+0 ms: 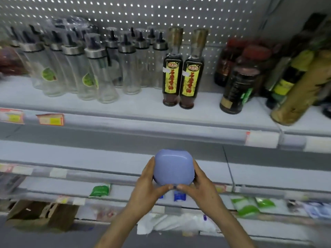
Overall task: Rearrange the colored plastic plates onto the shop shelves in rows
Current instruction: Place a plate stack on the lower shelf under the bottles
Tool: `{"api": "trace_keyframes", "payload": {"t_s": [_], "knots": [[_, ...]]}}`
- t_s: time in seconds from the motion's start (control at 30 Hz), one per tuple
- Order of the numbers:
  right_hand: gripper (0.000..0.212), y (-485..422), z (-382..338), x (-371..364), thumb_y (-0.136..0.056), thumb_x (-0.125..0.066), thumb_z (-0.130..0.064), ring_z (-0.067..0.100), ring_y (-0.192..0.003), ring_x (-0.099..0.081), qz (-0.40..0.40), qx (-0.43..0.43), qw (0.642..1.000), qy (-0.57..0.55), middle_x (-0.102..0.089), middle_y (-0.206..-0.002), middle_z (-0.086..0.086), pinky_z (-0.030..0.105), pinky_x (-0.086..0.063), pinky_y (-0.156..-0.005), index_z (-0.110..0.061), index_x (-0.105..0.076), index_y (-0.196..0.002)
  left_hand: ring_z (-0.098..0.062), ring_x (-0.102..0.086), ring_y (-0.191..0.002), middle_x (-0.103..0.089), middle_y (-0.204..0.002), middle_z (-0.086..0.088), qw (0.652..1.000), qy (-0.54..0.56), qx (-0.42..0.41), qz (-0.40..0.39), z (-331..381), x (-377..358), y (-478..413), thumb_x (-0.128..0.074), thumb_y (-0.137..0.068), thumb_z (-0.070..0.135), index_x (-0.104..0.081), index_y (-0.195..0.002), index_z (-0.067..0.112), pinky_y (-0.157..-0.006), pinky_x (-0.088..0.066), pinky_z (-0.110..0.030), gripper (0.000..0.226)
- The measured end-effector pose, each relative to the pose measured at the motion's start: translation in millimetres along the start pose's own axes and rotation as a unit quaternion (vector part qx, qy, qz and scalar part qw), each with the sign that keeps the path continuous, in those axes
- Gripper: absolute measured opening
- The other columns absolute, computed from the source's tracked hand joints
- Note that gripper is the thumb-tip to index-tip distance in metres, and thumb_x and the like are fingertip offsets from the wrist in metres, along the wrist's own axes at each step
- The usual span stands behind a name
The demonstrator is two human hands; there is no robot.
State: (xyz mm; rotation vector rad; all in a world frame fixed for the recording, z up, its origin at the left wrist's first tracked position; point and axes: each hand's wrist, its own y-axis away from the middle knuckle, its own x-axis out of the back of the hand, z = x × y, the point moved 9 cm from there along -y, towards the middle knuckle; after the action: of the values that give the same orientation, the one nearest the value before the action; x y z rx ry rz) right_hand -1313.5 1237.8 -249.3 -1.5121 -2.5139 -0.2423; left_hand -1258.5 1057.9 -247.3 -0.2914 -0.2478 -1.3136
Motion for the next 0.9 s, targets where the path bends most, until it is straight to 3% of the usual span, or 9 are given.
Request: {"api": "trace_keyframes", "payload": {"t_s": [0.07,0.13,0.27,0.33,0.47,0.6,0.7,0.83,0.9], "knots": [[0.084,4.4,14.9,17.8,-0.086,-0.085,-0.026,-0.004,-0.126,-0.058,0.016,-0.012,1.0,0.0,-0.058,-0.139,-0.029,0.014,-0.053,-0.089,-0.053,-0.037,-0.149,0.003,-0.054,-0.129,-0.053,-0.144,0.026,0.999,0.015,0.004,-0.029,-9.1,-24.9,-7.1,-0.088,-0.079,0.038,-0.039,-0.15,0.043,-0.098,-0.051,-0.022,0.086],[0.083,7.3,28.8,33.6,-0.087,-0.085,-0.024,-0.004,-0.127,-0.057,0.025,-0.026,0.999,0.001,-0.059,-0.139,-0.029,0.014,-0.052,-0.088,-0.051,-0.038,-0.149,-0.002,-0.057,-0.128,-0.056,-0.142,0.023,0.998,0.024,0.01,-0.059,-16.4,-49.7,-14.6,-0.088,-0.079,0.041,-0.039,-0.151,0.04,-0.098,-0.054,-0.029,0.086],[0.083,6.1,56.0,66.5,-0.088,-0.083,-0.032,-0.005,-0.129,-0.055,0.034,-0.041,0.998,0.028,-0.058,-0.142,-0.027,0.015,-0.051,-0.096,-0.05,-0.034,-0.153,0.0,-0.061,-0.121,-0.062,-0.134,0.023,0.995,0.051,0.014,-0.09,-18.7,-91.8,-31.6,-0.088,-0.082,0.028,-0.044,-0.146,0.042,-0.088,-0.052,-0.014,0.078],[0.085,1.7,74.1,85.0,-0.087,-0.084,-0.033,-0.002,-0.129,-0.057,0.03,-0.055,0.997,0.049,-0.058,-0.142,-0.023,0.022,-0.053,-0.098,-0.051,-0.033,-0.153,0.001,-0.061,-0.118,-0.063,-0.129,0.025,0.992,0.058,0.012,-0.107,-22.7,-113.1,-41.9,-0.085,-0.084,0.019,-0.044,-0.144,0.043,-0.084,-0.052,-0.013,0.077],[0.087,-12.5,109.8,127.9,-0.081,-0.089,-0.021,-0.004,-0.114,-0.065,0.037,-0.081,0.994,0.067,-0.066,-0.132,-0.017,0.014,-0.055,-0.08,-0.042,-0.041,-0.151,-0.002,-0.061,-0.12,-0.061,-0.134,0.02,0.99,0.048,0.015,-0.133,-38.6,-158.7,-63.4,-0.084,-0.084,0.024,-0.042,-0.146,0.043,-0.088,-0.054,-0.017,0.077],[0.092,-32.3,143.6,161.1,-0.077,-0.092,-0.027,-0.004,-0.117,-0.063,0.036,-0.094,0.991,0.085,-0.064,-0.136,-0.017,0.01,-0.052,-0.084,-0.033,-0.042,-0.154,0.002,-0.056,-0.124,-0.057,-0.138,0.02,0.99,0.02,0.032,-0.139,-51.8,-194.3,-84.5,-0.083,-0.085,0.025,-0.04,-0.148,0.038,-0.089,-0.047,-0.007,0.078],[0.09,-41.7,162.6,174.8,-0.076,-0.092,-0.032,-0.01,-0.115,-0.061,0.033,-0.103,0.99,0.093,-0.063,-0.132,-0.022,0.007,-0.05,-0.084,-0.038,-0.042,-0.151,-0.003,-0.059,-0.121,-0.06,-0.136,0.013,0.988,0.006,0.041,-0.147,-62.0,-210.9,-99.6,-0.084,-0.085,0.021,-0.044,-0.147,0.03,-0.085,-0.046,-0.005,0.074],[0.087,-49.0,179.4,181.1,-0.078,-0.091,-0.032,-0.015,-0.112,-0.061,0.02,-0.107,0.99,0.088,-0.062,-0.13,-0.03,0.016,-0.054,-0.094,-0.049,-0.039,-0.146,0.001,-0.057,-0.123,-0.059,-0.138,0.011,0.988,-0.002,0.046,-0.146,-73.8,-224.4,-106.7,-0.082,-0.087,0.018,-0.043,-0.148,0.029,-0.09,-0.046,-0.006,0.073],[0.086,-52.9,184.7,183.2,-0.079,-0.09,-0.03,-0.014,-0.114,-0.06,0.015,-0.107,0.991,0.083,-0.062,-0.133,-0.028,0.013,-0.052,-0.092,-0.047,-0.04,-0.148,0.006,-0.054,-0.124,-0.057,-0.14,0.015,0.99,-0.005,0.046,-0.136,-78.5,-227.8,-108.1,-0.081,-0.087,0.018,-0.041,-0.15,0.032,-0.093,-0.045,-0.006,0.076]]}}
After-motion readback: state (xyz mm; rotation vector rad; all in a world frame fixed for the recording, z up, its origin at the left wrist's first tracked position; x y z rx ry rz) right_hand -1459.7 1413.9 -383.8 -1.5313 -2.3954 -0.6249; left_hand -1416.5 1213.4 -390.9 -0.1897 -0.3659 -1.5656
